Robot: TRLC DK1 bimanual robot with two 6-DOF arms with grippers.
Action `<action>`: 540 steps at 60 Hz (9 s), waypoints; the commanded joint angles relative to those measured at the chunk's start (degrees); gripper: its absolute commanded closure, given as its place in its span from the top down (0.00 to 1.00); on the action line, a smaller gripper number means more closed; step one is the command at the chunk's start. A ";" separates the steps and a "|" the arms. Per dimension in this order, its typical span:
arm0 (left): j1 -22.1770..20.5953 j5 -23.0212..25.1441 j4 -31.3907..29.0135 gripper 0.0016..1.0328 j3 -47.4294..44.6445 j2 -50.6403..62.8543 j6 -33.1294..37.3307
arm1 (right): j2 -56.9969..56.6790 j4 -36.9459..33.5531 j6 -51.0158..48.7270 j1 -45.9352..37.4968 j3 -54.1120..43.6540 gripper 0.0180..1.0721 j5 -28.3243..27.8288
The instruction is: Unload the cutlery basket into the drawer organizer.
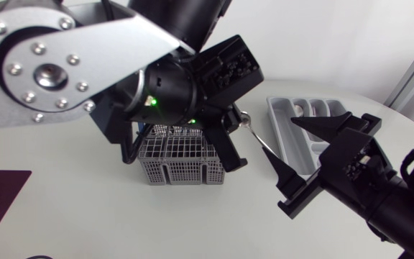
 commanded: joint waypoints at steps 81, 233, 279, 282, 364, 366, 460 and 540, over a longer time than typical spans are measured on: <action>-0.28 2.63 -2.97 0.11 8.33 6.43 -9.02 | 10.42 12.80 -4.09 0.56 -3.09 0.18 3.87; 18.44 16.87 6.61 0.72 -8.02 6.34 -5.33 | 30.20 -17.61 -58.94 -66.42 6.67 0.07 -52.90; 19.50 17.83 10.74 0.73 -10.22 7.48 -6.91 | 52.87 -10.93 -77.66 -70.81 16.86 0.06 -41.92; 19.50 17.92 10.83 0.73 -10.31 7.57 -7.00 | 53.58 -10.23 -77.83 -70.46 17.04 0.09 -40.77; 20.47 23.28 18.12 0.75 -15.93 8.36 -19.83 | 12.00 -13.83 -39.78 -61.14 -1.95 0.86 -49.83; 20.73 24.16 18.65 0.75 -15.76 8.54 -20.71 | 10.77 -13.92 -38.99 -60.70 -2.91 0.86 -49.83; 18.44 27.41 26.83 0.25 -17.43 14.60 -25.19 | 0.32 -14.36 -36.00 -58.51 -12.41 0.86 -50.18; 17.39 26.53 27.00 0.08 -18.30 11.88 -21.85 | -5.40 -16.82 -35.29 -57.98 -14.08 0.86 -50.18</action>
